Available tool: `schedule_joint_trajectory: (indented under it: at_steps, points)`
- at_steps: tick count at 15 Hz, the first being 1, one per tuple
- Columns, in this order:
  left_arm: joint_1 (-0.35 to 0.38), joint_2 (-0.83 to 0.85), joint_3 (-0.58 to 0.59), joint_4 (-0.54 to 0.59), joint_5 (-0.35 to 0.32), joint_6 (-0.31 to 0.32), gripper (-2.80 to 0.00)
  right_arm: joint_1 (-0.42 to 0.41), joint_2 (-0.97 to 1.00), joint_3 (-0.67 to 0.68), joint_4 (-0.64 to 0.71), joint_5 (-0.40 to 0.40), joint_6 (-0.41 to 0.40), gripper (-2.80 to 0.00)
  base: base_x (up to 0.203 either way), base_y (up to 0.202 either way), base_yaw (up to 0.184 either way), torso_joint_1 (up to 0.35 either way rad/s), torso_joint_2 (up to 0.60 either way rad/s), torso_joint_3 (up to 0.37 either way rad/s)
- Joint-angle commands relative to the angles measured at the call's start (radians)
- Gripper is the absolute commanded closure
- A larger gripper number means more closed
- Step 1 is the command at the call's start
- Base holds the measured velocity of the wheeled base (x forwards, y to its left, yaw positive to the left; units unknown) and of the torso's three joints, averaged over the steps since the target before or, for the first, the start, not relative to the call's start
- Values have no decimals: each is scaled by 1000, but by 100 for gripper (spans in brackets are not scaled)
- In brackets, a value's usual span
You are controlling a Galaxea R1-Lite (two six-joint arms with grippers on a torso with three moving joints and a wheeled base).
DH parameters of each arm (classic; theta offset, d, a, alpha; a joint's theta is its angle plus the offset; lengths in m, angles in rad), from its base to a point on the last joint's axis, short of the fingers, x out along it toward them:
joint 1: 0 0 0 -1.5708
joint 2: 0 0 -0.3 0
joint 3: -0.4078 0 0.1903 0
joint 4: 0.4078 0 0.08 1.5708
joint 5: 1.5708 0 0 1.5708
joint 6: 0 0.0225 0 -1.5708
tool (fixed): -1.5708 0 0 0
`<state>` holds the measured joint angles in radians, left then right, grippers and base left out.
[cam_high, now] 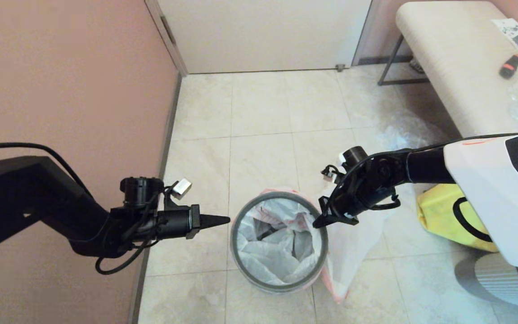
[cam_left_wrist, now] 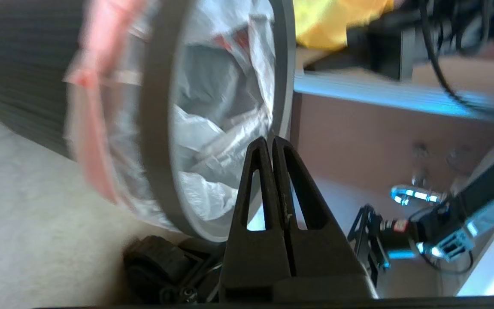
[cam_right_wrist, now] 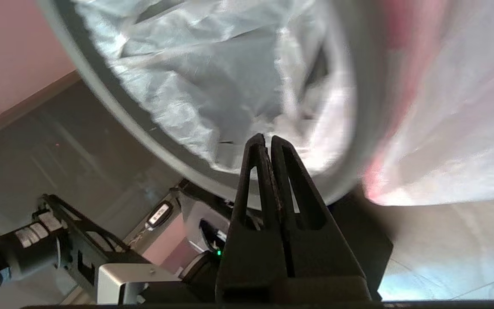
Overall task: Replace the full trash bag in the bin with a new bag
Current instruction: Place the trash can ring on the trash can
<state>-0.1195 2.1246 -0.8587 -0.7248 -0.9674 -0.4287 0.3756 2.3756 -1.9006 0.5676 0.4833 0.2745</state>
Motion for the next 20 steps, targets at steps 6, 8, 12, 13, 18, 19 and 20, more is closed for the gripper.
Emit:
schedule_joint_trajectory:
  at_steps: [6,8,12,13,18,19,20]
  points:
    - [-26,83,-40,26,91,27,0,-18,-15,-18,-20,32,-14,0,0,0,0,0,0,0]
    - [-55,99,-54,55,187,53,0,-15,-15,-26,-20,35,-14,0,0,0,0,0,0,0]
    - [-82,121,-66,82,276,113,0,-28,10,-28,-20,38,-15,0,0,0,0,0,0,0]
    - [-86,123,-66,82,279,113,0,-30,20,-28,-20,37,-15,0,0,0,0,0,0,0]
    - [-88,123,-66,80,286,114,0,-45,186,-48,-86,31,-17,0,0,0,0,0,0,0]
    - [-88,123,-66,80,286,114,0,-47,203,-55,-97,28,-17,0,0,0,0,0,0,0]
    - [-88,123,-66,80,286,114,0,-47,210,-57,-113,27,-17,0,0,0,0,0,0,0]
